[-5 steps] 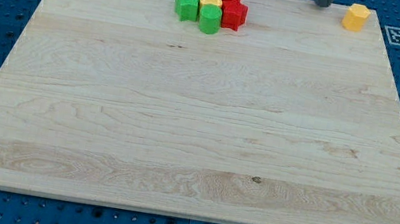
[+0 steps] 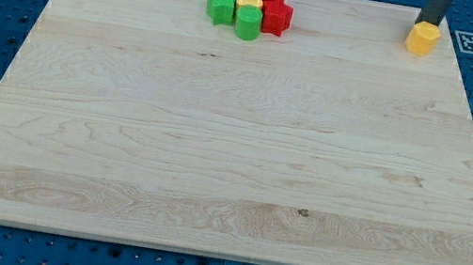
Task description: Push the yellow hexagon downwards
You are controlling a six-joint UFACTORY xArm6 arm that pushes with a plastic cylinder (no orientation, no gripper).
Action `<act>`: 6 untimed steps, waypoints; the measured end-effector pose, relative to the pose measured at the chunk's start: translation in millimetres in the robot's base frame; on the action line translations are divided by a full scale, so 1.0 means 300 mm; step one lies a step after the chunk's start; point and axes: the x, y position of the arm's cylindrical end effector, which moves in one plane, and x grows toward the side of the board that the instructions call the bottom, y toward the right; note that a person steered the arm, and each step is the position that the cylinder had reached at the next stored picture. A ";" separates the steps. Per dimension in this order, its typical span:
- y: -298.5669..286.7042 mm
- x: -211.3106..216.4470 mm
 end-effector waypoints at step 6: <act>-0.127 0.291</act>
